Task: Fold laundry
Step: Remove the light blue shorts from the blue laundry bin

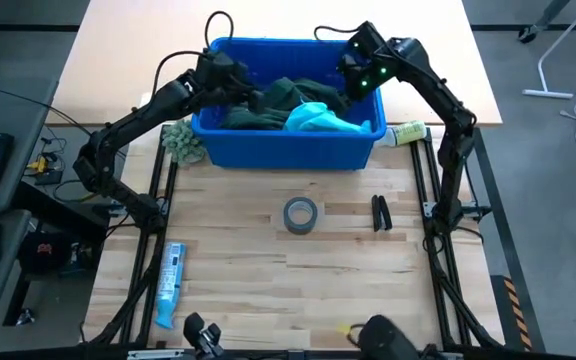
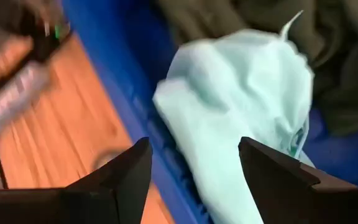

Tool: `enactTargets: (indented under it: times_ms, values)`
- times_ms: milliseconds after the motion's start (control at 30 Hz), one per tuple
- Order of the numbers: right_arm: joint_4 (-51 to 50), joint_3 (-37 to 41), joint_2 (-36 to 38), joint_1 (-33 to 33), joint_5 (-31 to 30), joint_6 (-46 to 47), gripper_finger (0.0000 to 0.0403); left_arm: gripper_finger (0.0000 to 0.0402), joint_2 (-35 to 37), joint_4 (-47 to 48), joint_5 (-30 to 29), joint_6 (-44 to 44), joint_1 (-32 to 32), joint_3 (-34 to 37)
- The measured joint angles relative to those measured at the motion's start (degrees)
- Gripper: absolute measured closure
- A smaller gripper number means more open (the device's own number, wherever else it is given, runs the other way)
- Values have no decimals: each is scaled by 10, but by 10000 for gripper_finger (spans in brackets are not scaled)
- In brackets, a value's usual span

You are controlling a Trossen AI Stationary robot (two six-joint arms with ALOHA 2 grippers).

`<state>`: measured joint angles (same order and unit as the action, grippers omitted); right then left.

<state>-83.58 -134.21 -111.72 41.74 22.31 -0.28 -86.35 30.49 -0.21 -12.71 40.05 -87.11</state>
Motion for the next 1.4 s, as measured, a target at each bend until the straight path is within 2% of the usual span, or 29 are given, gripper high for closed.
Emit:
enactTargets:
  times_ms: [67, 200, 267, 800, 900, 967, 1000, 1100, 1133, 1267, 1400]
  values:
    - [-31, 0, 0, -20, -33, -47, 178, 158, 0, 9, 0, 16, -3, 0]
    - [-65, 1, 0, -67, -187, -140, 178, 158, 0, 25, -5, 39, -8, 0]
    - [-50, 1, 0, -82, -222, -152, 178, 158, 0, 29, -5, 39, -9, 0]
    - [-10, 0, -66, -95, -226, -137, 179, 158, 0, 45, -5, 49, -9, 0]
    - [-7, 1, -91, -94, -262, -128, 181, 158, 0, 51, -5, 61, -9, 0]
    - [-7, 1, -108, -94, -283, -120, 204, 158, 0, 51, -7, 63, -9, 0]
    - [-4, 1, -113, -94, -285, -113, 228, 158, 0, 51, -7, 60, -9, 0]
    - [14, 1, -116, -94, -266, -102, 352, 158, 0, 41, -15, 43, -9, 0]
    - [20, -2, -113, -94, -254, -100, 376, 158, 1, 35, -16, 41, -9, 0]
    - [60, -6, -70, -94, -232, -64, 397, 158, 17, -7, -19, 25, -9, 1]
    - [117, -8, 1, -86, -154, 6, 402, 158, 54, -74, -19, 24, -2, 1]
